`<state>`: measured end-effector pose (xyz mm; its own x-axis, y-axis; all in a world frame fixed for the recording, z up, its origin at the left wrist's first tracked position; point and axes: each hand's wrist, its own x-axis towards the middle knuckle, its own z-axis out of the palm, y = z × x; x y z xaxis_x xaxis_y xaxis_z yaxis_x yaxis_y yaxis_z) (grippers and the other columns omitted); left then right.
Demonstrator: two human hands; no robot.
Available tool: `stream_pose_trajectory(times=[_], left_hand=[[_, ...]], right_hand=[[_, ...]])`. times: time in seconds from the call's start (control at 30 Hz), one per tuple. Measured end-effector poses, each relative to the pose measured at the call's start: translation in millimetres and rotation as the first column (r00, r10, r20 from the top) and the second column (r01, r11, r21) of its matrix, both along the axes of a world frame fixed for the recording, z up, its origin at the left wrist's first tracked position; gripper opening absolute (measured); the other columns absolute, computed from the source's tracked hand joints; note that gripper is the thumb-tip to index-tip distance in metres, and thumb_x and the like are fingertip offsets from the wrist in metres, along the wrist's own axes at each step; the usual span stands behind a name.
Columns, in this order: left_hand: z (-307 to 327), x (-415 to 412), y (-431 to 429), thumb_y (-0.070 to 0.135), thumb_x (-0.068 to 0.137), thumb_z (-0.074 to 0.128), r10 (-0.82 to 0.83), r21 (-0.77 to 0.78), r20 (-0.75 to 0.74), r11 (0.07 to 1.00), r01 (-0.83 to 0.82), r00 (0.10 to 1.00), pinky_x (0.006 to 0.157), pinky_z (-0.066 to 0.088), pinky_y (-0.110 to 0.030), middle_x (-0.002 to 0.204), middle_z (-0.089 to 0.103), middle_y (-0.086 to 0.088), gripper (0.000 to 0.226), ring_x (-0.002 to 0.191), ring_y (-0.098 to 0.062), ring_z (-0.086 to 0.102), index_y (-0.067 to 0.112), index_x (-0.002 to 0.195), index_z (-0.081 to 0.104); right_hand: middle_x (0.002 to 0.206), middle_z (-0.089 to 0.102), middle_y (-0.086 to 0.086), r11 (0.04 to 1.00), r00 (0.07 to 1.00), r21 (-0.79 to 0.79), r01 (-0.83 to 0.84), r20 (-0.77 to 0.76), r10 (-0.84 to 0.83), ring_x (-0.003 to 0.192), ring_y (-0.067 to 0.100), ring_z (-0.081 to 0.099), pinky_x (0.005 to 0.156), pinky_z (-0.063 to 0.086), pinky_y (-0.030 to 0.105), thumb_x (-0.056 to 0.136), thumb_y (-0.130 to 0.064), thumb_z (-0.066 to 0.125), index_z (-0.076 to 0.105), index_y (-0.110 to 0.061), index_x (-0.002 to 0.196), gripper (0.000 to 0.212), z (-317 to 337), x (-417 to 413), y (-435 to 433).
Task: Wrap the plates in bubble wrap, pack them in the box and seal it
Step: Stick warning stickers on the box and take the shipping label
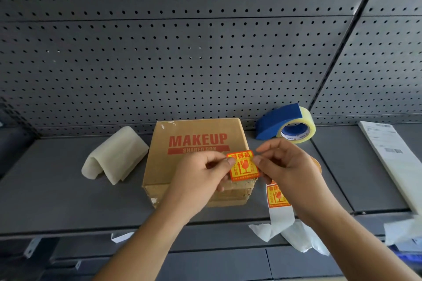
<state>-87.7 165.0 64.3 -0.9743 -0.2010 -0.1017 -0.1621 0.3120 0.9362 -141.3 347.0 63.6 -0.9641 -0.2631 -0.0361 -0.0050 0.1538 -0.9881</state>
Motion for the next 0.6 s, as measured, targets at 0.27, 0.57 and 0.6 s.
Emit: stream_pose_trajectory(times=[0.27, 0.57, 0.6], left_hand=[[0.4, -23.0, -9.2, 0.032, 0.096, 0.070, -0.002, -0.299, -0.060, 0.954, -0.016, 0.998, 0.072, 0.041, 0.003, 0.090, 0.062, 0.031, 0.020, 0.086, 0.019, 0.055, 0.026, 0.113, 0.078], [-9.8, -34.5, -7.2, 0.033, 0.096, 0.069, -0.022, -0.376, -0.003, 0.926, 0.019, 1.000, 0.067, 0.040, -0.006, 0.093, 0.069, 0.022, 0.014, 0.087, 0.008, 0.061, 0.027, 0.106, 0.077], [-9.6, -35.2, -7.1, 0.035, 0.096, 0.069, -0.028, -0.383, 0.008, 0.923, 0.029, 1.000, 0.069, 0.040, -0.008, 0.092, 0.070, 0.021, 0.013, 0.087, 0.004, 0.062, 0.028, 0.102, 0.078]], right_hand=[[0.078, 0.073, 0.001, 0.998, 0.998, 0.063, -0.019, -0.061, 0.023, 0.064, 0.008, 0.063, 0.063, 0.051, 0.025, 0.089, -0.009, 0.074, 0.064, -0.019, 0.096, 0.016, -5.1, -10.2, -7.9], [0.077, 0.071, -0.008, 0.968, 0.989, 0.249, -0.022, -0.135, 0.058, 0.064, 0.007, 0.063, 0.066, 0.054, 0.029, 0.090, -0.017, 0.073, 0.059, -0.023, 0.102, 0.019, -15.3, -20.5, -8.1], [0.078, 0.071, -0.006, 0.964, 0.988, 0.264, -0.024, -0.139, 0.062, 0.065, 0.009, 0.064, 0.067, 0.054, 0.029, 0.091, -0.017, 0.073, 0.059, -0.024, 0.103, 0.020, -16.7, -21.6, -7.8]])
